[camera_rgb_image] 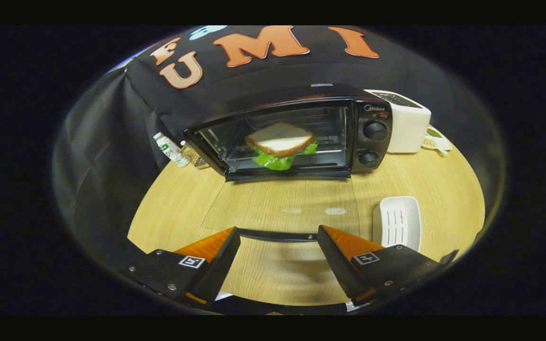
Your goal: Open the toaster oven, put the food inside, and close the toaster oven door.
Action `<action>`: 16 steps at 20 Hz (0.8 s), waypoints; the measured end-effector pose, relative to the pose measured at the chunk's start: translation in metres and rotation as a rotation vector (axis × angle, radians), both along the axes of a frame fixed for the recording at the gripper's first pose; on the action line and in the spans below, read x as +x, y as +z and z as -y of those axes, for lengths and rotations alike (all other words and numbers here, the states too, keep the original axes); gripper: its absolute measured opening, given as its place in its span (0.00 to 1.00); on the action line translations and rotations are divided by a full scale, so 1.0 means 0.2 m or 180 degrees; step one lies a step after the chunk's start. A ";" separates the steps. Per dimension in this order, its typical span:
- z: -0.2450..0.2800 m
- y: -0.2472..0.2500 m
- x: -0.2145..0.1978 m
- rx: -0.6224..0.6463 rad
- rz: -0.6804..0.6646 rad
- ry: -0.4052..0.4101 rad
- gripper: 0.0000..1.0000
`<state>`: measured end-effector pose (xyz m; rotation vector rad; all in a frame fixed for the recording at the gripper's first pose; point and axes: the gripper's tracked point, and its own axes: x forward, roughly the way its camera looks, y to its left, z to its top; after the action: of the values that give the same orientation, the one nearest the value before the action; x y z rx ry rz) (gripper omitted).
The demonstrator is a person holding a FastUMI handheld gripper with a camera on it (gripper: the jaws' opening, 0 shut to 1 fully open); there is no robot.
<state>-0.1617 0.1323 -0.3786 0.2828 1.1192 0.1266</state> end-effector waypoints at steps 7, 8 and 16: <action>-0.14 -0.17 -0.16 -0.0022 -0.0476 0.0157 0.97; -0.18 -0.20 -0.17 0.0044 -0.0553 0.0132 0.97; -0.17 -0.41 -0.10 -0.0392 -0.0652 0.0112 0.97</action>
<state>-0.1823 0.1663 -0.4614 0.1684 1.3301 0.0602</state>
